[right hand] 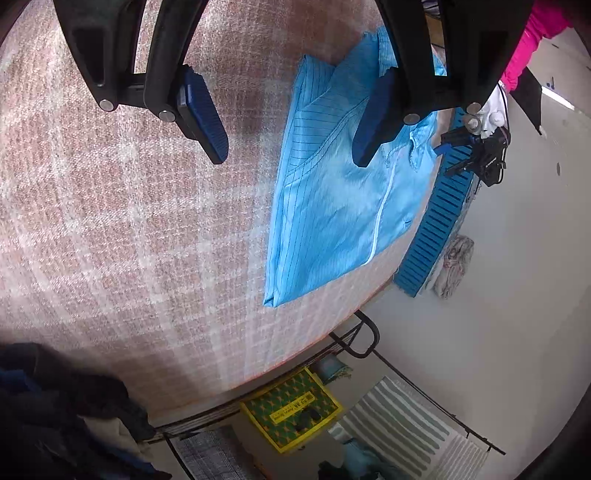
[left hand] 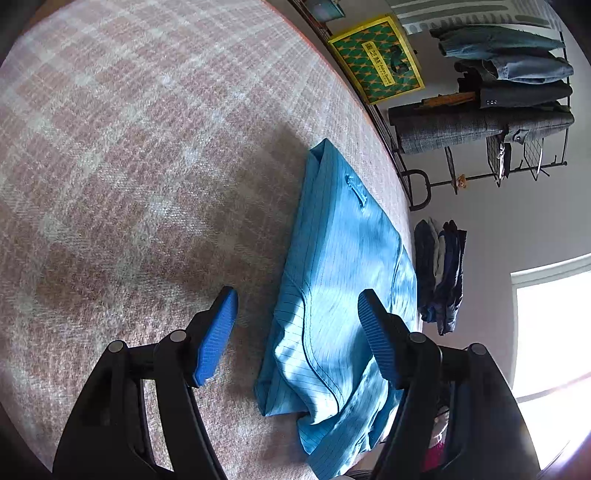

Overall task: Fold large clothes
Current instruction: 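Grasp the folded coat's edges with both grippers and lift it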

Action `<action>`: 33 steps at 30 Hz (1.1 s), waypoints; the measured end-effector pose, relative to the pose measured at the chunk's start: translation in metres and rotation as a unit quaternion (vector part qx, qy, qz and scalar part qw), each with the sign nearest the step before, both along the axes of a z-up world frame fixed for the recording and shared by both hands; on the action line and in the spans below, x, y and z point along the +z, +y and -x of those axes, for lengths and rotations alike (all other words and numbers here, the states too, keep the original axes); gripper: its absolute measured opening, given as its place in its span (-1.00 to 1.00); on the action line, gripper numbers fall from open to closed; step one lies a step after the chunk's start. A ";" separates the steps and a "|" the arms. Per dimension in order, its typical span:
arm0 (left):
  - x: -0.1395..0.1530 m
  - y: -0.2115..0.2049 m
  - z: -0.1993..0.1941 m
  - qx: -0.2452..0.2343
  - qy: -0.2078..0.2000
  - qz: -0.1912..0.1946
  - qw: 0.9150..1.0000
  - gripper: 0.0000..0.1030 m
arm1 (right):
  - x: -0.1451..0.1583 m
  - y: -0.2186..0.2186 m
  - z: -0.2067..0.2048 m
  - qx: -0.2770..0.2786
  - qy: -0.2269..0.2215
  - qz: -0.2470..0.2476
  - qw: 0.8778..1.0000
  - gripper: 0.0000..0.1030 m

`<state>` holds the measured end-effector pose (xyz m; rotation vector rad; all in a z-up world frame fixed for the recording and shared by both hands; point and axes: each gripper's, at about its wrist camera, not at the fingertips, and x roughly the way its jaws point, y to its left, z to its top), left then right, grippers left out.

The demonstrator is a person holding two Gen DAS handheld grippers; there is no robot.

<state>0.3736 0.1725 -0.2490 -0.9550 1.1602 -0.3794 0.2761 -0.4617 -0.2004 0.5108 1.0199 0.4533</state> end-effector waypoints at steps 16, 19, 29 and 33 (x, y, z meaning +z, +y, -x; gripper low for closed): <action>-0.010 -0.039 -0.045 -0.046 -0.003 0.030 0.998 0.32 | -0.041 0.038 -0.053 0.040 0.055 -0.097 0.993 0.12; -0.006 -0.052 -0.051 -0.055 -0.010 0.005 0.998 0.12 | -0.041 0.047 -0.057 0.040 0.050 -0.101 0.993 0.12; 0.015 -0.085 -0.040 -0.076 -0.046 -0.136 0.987 -0.74 | -0.031 0.078 -0.065 0.056 0.038 0.011 0.998 -0.66; 0.037 -0.107 -0.027 -0.092 -0.086 -0.211 0.969 -0.84 | -0.013 0.097 -0.060 0.064 0.017 0.087 0.994 -0.84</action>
